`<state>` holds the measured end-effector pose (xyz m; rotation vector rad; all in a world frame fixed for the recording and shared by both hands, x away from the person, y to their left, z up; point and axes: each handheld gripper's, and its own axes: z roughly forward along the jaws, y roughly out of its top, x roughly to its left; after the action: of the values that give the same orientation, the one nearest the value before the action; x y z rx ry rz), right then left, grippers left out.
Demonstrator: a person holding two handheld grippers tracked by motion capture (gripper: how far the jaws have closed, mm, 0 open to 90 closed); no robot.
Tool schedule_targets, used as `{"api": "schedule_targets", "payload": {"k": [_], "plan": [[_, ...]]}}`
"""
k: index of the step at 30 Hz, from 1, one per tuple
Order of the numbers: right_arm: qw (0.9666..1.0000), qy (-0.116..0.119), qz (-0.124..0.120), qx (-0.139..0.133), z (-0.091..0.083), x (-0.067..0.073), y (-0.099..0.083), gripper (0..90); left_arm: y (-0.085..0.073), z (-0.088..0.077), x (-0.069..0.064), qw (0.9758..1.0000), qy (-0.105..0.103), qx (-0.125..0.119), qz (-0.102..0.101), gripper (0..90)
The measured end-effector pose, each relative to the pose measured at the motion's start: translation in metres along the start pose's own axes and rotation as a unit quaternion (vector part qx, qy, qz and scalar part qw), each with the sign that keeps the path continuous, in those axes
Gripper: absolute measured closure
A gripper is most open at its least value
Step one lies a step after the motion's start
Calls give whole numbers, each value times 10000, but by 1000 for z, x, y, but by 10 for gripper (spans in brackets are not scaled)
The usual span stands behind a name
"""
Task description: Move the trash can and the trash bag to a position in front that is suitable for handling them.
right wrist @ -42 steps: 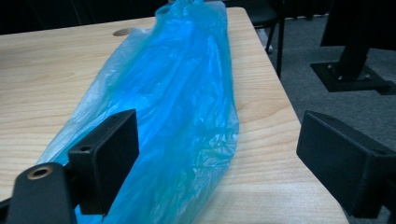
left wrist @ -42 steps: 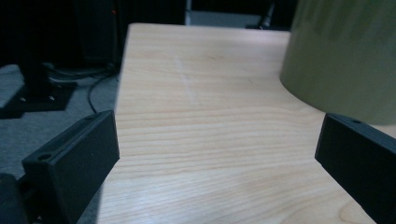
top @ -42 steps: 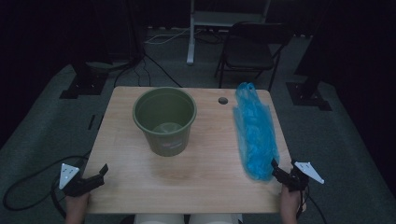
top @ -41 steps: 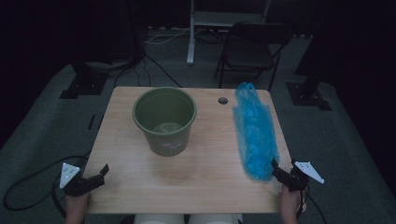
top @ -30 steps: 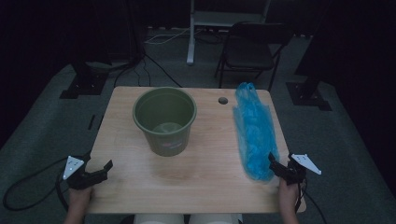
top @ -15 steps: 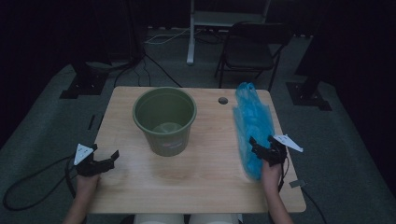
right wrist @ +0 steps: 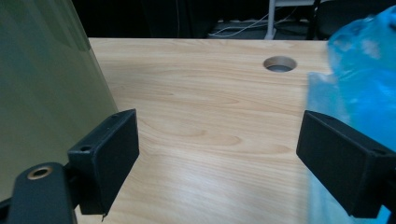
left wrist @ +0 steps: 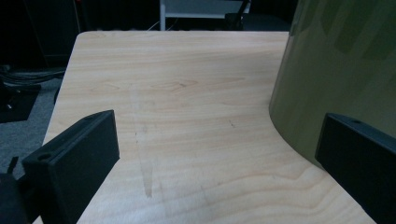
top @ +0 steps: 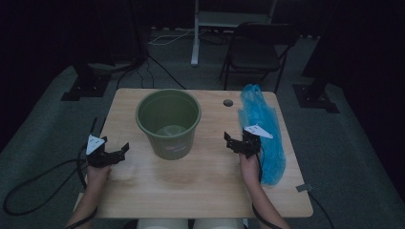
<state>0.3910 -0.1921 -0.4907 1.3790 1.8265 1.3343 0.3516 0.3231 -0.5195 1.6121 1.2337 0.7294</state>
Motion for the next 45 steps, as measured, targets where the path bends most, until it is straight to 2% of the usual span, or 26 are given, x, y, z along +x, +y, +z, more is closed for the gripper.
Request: {"api": "schedule_targets", "payload": {"k": [3,8,15,25,27,33,38,39,41,42,45], "plan": [[9999,76,110,106,18,6,0,126,4,7,-1,10000,14,-6,-43,2],[9997,140,119,182,30,12,1,126,10,18,-2,9999,113,-21,-51,2],[9996,150,132,203,52,21,15,126,21,34,-7,10000,71,33,-13,2],[9990,178,185,369,79,27,22,126,38,52,-11,10000,-13,18,1,2],[9987,212,235,402,87,28,23,125,42,56,-12,10000,-40,35,65,2],[9985,269,230,406,93,33,29,125,49,60,-15,9998,-78,19,156,2],[9982,439,166,370,97,44,35,125,53,62,-20,9996,-195,-14,196,2],[9982,439,166,370,97,44,35,125,54,63,-21,9996,-168,0,210,2],[9977,536,151,397,98,47,36,125,54,64,-22,9997,-199,1,134,2],[9963,732,114,436,99,50,36,130,53,65,-22,9997,-228,7,88,2],[9966,700,66,436,99,52,37,134,53,65,-22,9997,-232,-23,95,2]]}}
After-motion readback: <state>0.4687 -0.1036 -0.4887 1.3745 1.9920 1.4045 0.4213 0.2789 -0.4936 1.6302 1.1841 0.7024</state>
